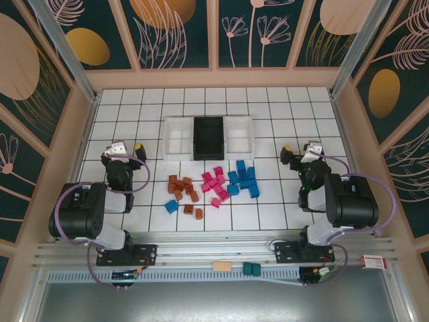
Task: Sort the legos into containers by color
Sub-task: Pick up the lego from the bottom-center of the table.
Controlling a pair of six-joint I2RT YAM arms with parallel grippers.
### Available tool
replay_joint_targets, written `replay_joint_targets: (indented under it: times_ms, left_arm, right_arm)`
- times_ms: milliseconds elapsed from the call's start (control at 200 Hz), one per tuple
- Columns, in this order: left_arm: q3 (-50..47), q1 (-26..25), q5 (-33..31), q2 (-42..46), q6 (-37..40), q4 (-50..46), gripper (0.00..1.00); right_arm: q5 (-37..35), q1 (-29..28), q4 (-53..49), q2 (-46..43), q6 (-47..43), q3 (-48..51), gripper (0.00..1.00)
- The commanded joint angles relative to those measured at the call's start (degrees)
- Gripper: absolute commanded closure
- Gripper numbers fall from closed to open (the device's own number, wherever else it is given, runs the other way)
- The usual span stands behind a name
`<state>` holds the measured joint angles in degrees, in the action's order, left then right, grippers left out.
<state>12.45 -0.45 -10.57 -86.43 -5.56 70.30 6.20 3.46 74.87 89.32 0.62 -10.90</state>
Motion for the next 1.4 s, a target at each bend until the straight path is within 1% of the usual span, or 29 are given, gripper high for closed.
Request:
replay_joint_targets:
  times_ms: [0, 786, 856, 951, 1016, 1101, 1206, 1301, 1396]
  left_arm:
    - [1.0, -0.34, -0.14, -0.58, 0.55, 2.65, 0.01]
    - [0.73, -0.34, -0.19, -0.35, 0.51, 3.07, 0.01]
    - [2.71, -0.34, -0.37, 1.84, 0.37, -2.54, 0.01]
    - [9.48, -0.34, -1.73, 4.23, -0.69, -17.36, 0.01]
    - [12.29, -0.34, -0.3, 3.8, -0.68, -21.98, 0.01]
    - [11.7, -0.34, -0.41, 4.05, -2.1, -22.29, 0.01]
    - [7.87, -0.34, -1.56, 7.67, -3.52, -18.84, 0.01]
    - [5.71, -0.34, -3.35, 11.59, -4.1, -17.99, 0.01]
    - [5.4, -0.34, -2.52, 15.48, -4.51, -18.49, 0.01]
  right_arm:
    - [0.75, 0.42, 3.44, 0.67, 0.97, -0.84, 0.01]
    - [0.45, 0.53, 3.1, 0.43, 1.18, -0.84, 0.01]
    - [-0.02, 0.49, 3.14, -0.63, 1.38, -0.49, 0.01]
    - [-0.49, 0.63, 3.94, -0.74, 1.75, 0.02, 0.01]
    - [-0.1, 0.74, 3.17, -0.49, 1.76, -0.48, 0.01]
    - [0.36, 0.93, 1.16, -0.26, 1.68, -1.57, 0.01]
    - [0.02, 0.87, 1.41, -1.66, 1.84, -0.99, 0.01]
    - [-1.09, 0.91, -4.83, -5.65, 1.95, -2.41, 0.01]
    - [-4.1, 0.33, -11.3, -8.13, 2.28, -4.56, 0.01]
